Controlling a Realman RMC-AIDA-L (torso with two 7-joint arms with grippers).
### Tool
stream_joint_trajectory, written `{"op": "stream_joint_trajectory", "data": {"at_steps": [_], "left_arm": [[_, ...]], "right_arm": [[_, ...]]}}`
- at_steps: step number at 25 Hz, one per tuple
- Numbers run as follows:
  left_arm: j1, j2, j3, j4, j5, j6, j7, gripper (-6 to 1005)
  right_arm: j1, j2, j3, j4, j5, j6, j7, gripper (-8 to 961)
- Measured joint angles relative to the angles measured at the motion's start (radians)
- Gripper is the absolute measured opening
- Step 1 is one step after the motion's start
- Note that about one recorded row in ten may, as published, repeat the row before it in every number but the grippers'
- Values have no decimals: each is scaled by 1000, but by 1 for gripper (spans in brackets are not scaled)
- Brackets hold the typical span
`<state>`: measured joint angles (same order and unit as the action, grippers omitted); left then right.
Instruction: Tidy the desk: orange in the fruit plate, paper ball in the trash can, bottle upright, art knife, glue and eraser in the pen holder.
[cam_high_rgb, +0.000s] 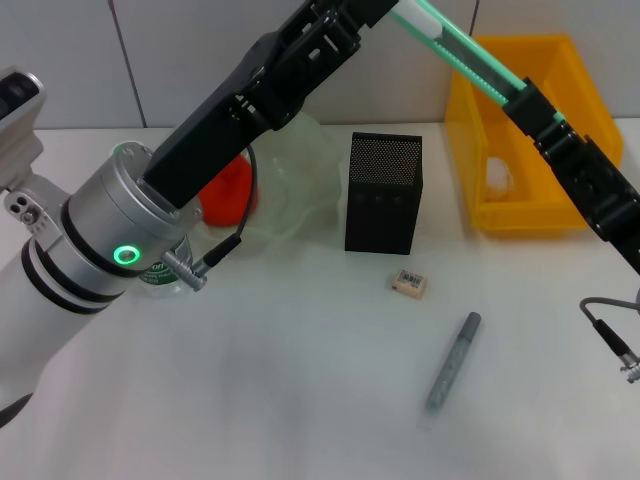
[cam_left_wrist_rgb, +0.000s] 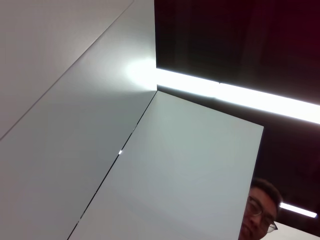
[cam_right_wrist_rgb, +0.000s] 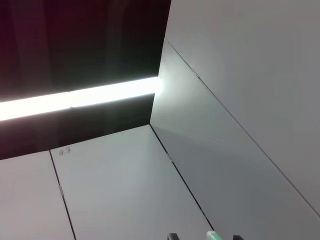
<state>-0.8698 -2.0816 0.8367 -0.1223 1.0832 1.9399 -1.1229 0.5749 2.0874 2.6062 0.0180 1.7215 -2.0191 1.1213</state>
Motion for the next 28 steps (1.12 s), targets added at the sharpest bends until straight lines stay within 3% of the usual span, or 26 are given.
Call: {"op": "stream_joint_trajectory", "data": {"at_steps": [9, 13, 28], "left_arm": [[-2, 0, -5, -10, 2, 6, 9, 688], [-2, 0, -5, -20, 3, 6, 9, 505], [-4, 0, -10, -33, 3, 9, -3, 390]], "right_arm": [[0, 0, 0, 0, 0, -6, 0, 99], [2, 0, 0, -5, 0, -6, 0, 99], [5, 0, 0, -10, 0, -6, -6, 98]]}}
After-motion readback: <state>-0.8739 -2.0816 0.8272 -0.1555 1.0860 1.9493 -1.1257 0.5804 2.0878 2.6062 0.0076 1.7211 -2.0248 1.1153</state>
